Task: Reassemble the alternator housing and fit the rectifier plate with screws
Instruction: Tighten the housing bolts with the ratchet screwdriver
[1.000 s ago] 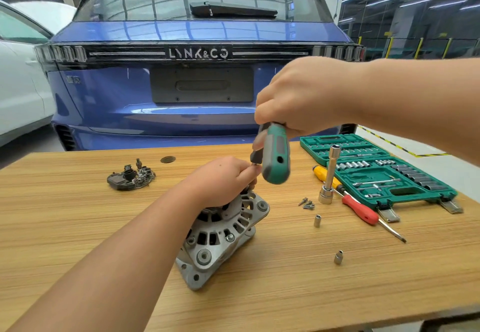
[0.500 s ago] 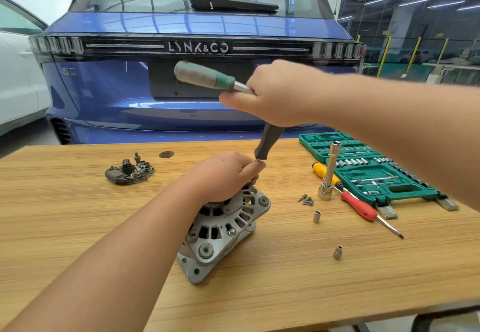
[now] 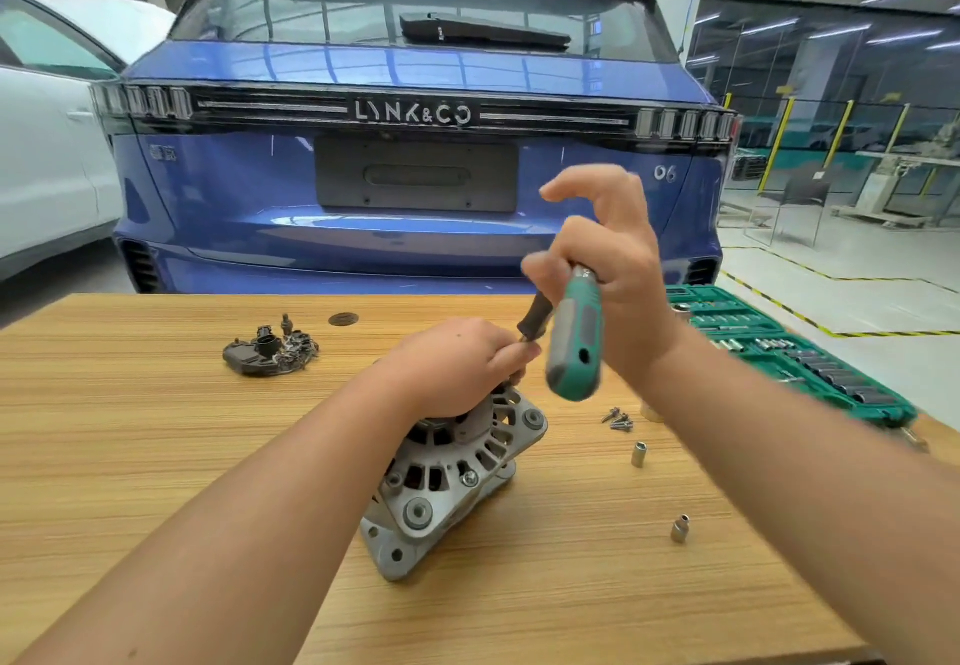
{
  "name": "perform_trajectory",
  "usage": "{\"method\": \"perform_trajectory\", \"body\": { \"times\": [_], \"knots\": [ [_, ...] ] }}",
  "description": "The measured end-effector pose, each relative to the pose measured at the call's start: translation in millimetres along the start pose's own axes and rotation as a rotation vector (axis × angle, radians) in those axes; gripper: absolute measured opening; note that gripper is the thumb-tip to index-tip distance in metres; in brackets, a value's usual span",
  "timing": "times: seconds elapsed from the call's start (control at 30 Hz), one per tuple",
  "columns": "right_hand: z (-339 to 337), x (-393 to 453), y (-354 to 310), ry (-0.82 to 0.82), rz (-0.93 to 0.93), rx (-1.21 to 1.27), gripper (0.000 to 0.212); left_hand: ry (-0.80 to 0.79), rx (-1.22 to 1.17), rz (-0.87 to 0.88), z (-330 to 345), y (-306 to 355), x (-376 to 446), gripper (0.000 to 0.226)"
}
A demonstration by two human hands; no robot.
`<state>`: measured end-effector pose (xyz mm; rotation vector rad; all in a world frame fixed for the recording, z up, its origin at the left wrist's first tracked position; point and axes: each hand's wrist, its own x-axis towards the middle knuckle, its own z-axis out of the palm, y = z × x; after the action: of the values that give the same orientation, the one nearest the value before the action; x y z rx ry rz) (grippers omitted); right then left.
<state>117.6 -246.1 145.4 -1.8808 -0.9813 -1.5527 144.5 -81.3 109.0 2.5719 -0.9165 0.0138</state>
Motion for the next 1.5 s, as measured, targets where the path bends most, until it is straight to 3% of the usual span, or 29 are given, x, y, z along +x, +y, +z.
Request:
{"method": "perform_trajectory", "body": {
  "times": [0.1,0.17,0.23,0.3,0.37,0.57,0.73,0.9,0.97,1.03,1.13,1.27,1.4,1.5],
  "knots": [
    [30.0,-16.2,-27.5,0.292,0.534,0.465,0.036,0.019,0.037,-0.013,1.8,-0.9,2.2,0.043],
    [38.0,-12.5,-33.1,0.467,0.815,0.796,0.044,0.040,0.021,0.000,3.3,-3.5,2.7,0.046],
    [30.9,-5.6,-21.7,0.454,1.002,1.114,0.054,0.039,0.019,0.001,4.1,-5.2,2.8,0.047],
    [21.0,2.1,-5.7,0.263,1.108,1.305,0.060,0.035,0.019,-0.004,4.0,-5.3,3.8,0.048],
    [18.5,2.6,7.8,0.100,1.081,1.380,0.057,0.039,0.009,-0.011,3.9,-5.5,4.8,0.049],
    [20.5,5.4,27.4,-0.179,0.669,1.252,0.016,0.066,-0.033,-0.060,3.8,-3.6,3.8,0.050],
    [24.1,3.0,44.9,-0.248,0.556,1.355,0.026,0.061,-0.021,-0.098,5.3,-2.3,3.0,0.050],
    [15.4,-1.3,55.5,-0.403,0.602,1.530,0.029,0.062,0.005,-0.106,5.3,-3.8,4.7,0.052],
    [10.5,-1.2,54.7,-0.382,0.637,1.441,0.024,0.063,0.017,-0.114,5.8,-3.7,5.8,0.052],
    [7.2,-1.3,50.7,-0.262,0.627,1.131,0.025,0.069,0.011,-0.134,6.6,-3.7,6.9,0.052],
    [4.7,-1.7,41.0,-0.129,0.456,0.790,0.022,0.053,0.016,-0.144,8.0,-2.7,6.8,0.051],
    [-1.7,-1.7,33.4,-0.099,0.376,0.611,0.015,0.057,0.013,-0.143,7.4,-3.0,6.5,0.050],
    [2.9,-4.8,27.4,0.034,0.325,0.391,0.021,0.072,0.030,-0.147,8.6,-2.5,8.6,0.048],
    [11.8,-7.8,29.9,0.109,0.452,0.502,0.022,0.110,0.054,-0.162,10.5,-2.1,11.3,0.049]
  ]
}}
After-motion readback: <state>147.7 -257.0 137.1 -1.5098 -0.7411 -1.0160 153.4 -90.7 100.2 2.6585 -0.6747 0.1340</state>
